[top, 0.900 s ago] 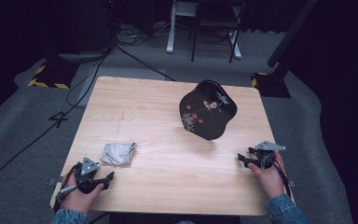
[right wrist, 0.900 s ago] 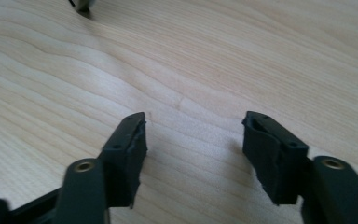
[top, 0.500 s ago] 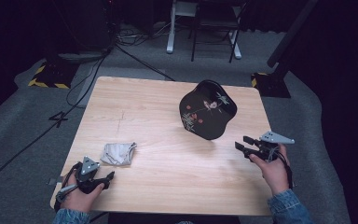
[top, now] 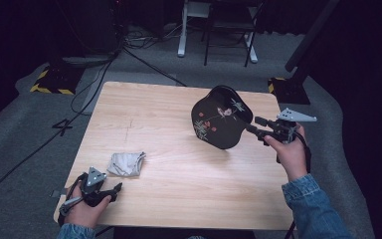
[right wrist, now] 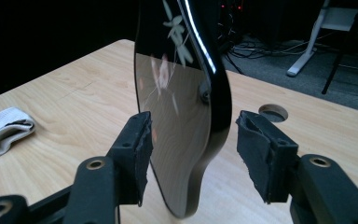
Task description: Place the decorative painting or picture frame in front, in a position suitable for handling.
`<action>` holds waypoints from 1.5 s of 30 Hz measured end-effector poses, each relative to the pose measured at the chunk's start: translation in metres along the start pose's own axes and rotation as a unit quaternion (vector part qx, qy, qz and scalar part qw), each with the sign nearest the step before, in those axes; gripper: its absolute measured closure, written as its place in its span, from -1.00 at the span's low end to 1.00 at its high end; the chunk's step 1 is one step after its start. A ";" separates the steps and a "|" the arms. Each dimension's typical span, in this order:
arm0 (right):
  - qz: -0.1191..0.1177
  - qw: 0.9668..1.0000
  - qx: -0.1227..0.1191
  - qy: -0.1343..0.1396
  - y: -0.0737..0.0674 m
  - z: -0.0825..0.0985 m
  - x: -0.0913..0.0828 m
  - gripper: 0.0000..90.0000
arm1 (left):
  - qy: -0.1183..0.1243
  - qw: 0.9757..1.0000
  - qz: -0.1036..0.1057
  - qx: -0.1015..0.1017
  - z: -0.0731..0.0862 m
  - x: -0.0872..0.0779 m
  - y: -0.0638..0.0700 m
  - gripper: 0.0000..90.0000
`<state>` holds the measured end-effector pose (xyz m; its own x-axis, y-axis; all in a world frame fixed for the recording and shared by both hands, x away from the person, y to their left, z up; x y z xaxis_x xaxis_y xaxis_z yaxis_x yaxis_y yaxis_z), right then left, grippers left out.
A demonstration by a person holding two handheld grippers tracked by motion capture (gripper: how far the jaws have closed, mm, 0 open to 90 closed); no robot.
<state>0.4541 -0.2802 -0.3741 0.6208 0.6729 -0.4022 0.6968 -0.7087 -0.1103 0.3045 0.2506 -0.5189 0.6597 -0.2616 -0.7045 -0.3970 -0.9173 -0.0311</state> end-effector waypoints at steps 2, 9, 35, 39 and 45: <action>-0.002 1.000 -0.004 -0.004 0.003 -0.005 0.006 0.02 | 0.000 1.000 0.000 0.000 0.000 0.000 0.000 -0.36; -0.022 1.000 -0.013 -0.013 0.007 -0.022 0.025 0.02 | 0.000 1.000 -0.001 -0.004 0.000 0.000 0.000 -0.36; -0.121 0.991 -0.027 -0.051 0.009 -0.042 0.073 0.79 | 0.000 1.000 -0.001 -0.005 0.000 0.000 0.000 -0.36; -0.122 0.991 -0.024 -0.048 0.006 -0.042 0.074 0.80 | 0.001 1.000 -0.001 -0.004 -0.001 0.001 0.000 -0.36; -0.105 0.993 -0.015 -0.045 -0.005 -0.046 0.076 0.80 | 0.000 1.000 -0.001 -0.004 -0.001 0.000 0.000 -0.36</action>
<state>0.5140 -0.2164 -0.3626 0.4274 0.7828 -0.4522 0.8188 -0.5473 -0.1736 0.3050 0.2501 -0.5188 0.6600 -0.2597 -0.7050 -0.3904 -0.9202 -0.0265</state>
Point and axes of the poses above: each handheld gripper's, and its own axes: x roughly forward along the jaws, z roughly out of its underside, y roughly to its right, the point moved 2 cm from there along x, roughly forward along the jaws, and after that the axes turned 4 degrees about -z, right-handed, at the moved point
